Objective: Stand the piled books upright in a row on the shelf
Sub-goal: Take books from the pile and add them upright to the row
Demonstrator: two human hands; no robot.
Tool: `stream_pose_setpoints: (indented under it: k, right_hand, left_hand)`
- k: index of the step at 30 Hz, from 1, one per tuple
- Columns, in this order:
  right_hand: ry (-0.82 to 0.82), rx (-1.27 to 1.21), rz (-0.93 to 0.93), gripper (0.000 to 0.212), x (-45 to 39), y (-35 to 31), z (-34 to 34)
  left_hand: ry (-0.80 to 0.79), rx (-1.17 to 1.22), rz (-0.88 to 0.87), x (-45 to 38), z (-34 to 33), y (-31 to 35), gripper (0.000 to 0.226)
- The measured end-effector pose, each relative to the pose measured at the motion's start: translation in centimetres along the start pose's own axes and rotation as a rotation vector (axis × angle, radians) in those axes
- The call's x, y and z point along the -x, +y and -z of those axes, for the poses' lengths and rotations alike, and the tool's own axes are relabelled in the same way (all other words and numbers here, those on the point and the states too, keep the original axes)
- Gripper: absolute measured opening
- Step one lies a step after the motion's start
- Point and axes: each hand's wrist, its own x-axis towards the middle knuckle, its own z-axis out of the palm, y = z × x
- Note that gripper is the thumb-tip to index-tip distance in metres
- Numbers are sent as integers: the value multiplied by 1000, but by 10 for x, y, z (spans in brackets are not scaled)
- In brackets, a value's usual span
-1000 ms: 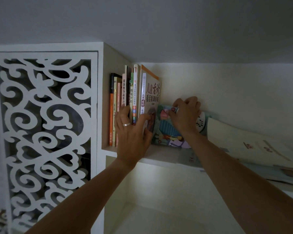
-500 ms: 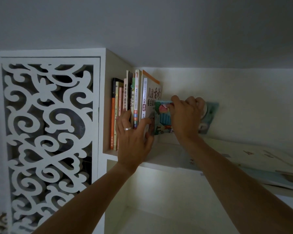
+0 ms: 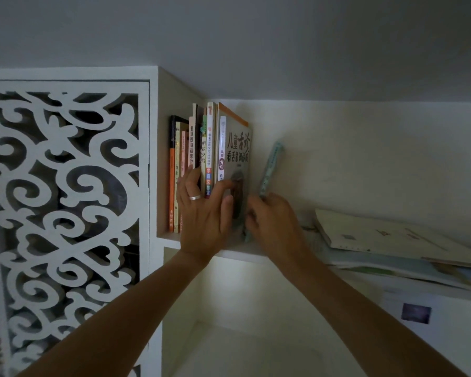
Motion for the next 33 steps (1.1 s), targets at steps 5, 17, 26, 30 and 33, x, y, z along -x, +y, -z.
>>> stream_pose_setpoints:
  k: [5,17,26,30,33]
  right_hand:
    - [-129,-71,47,26,-2,-25,3]
    - [-571,-458,-383,68,-3,-29,27]
    - [-537,357,-514,55,-3,41,102]
    - [-942,420,-741,149,6,68,121]
    - [-1039,367,-621,140,9,73,129]
  left_hand:
    - [-2,23,2,0,-2,-3,46]
    - [92,-143,-38,0,-12,-9,53]
    - [-282,-620,-612,-10,-9,12,50]
    - [-437,-753,-461,-16,-7,29,39]
    - [-409,-738,-425,-17,-8,35,31]
